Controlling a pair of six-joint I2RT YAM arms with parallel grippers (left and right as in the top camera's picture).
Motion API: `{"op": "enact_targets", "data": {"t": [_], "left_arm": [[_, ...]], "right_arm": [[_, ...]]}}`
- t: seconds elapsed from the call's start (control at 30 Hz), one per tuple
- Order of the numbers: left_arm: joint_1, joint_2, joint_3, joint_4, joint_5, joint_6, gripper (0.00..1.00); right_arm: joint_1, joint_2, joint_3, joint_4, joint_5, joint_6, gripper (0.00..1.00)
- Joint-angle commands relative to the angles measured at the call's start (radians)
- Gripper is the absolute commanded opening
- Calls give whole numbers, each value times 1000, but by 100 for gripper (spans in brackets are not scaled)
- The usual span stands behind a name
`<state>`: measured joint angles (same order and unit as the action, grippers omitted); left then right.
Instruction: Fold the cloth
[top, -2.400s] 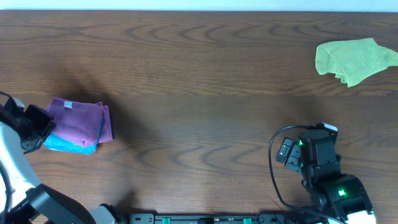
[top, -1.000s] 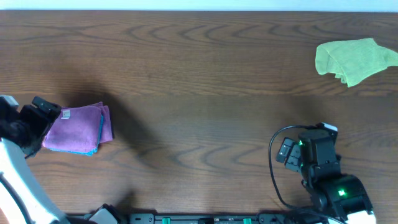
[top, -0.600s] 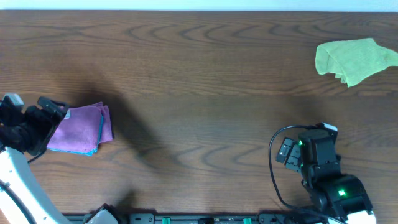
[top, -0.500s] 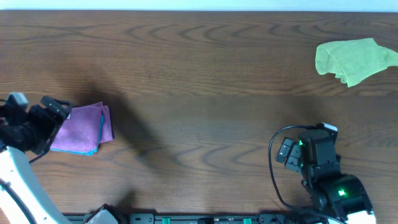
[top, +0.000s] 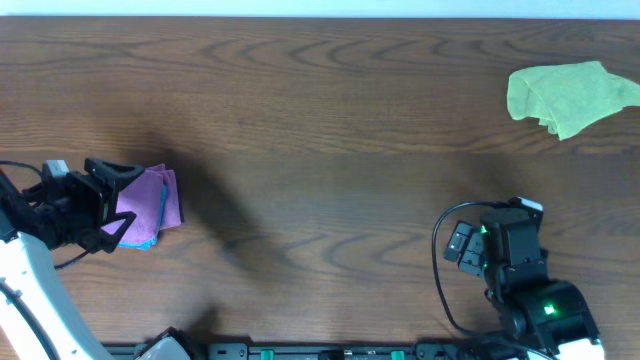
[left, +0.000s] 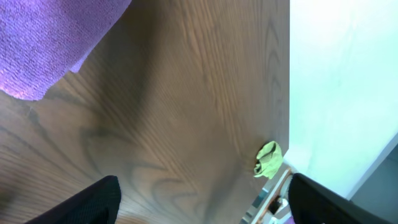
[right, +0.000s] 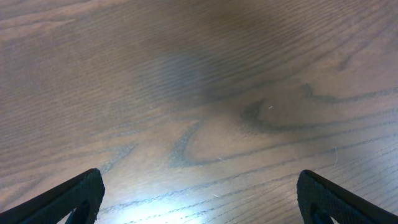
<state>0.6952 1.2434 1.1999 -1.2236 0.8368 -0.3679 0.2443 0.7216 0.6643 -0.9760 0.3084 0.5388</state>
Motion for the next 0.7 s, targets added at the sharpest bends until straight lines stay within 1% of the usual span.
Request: {"op": "enact_targets", "data": {"t": [0.0, 0.03, 0.07, 0.1, 0.23, 0.37, 0.5, 0.57, 0.67], "left_arm": [[-4, -9, 27, -3, 3, 56, 86], [-10, -9, 25, -4, -29, 70, 85], [-10, -9, 25, -6, -65, 75, 86], [-16, -9, 24, -6, -92, 75, 95], [-66, -28, 24, 14, -190, 76, 95], [-153, -71, 5, 134, -270, 76, 95], [-253, -122, -32, 290, -367, 77, 95], [-286, -152, -72, 363, -402, 77, 95], [-324, -219, -179, 506, -424, 85, 95]], "right_arm": [[-8, -6, -6, -1, 17, 14, 99], [-8, -6, -6, -1, 17, 14, 99], [-8, -6, -6, -1, 17, 14, 99], [-8, -6, -6, -1, 17, 14, 99], [-8, -6, -6, -1, 17, 14, 99], [-8, -6, -6, -1, 17, 14, 99], [-8, -6, -6, -1, 17, 14, 99], [-8, -6, -6, -1, 17, 14, 99], [-8, -6, -6, -1, 17, 14, 99]]}}
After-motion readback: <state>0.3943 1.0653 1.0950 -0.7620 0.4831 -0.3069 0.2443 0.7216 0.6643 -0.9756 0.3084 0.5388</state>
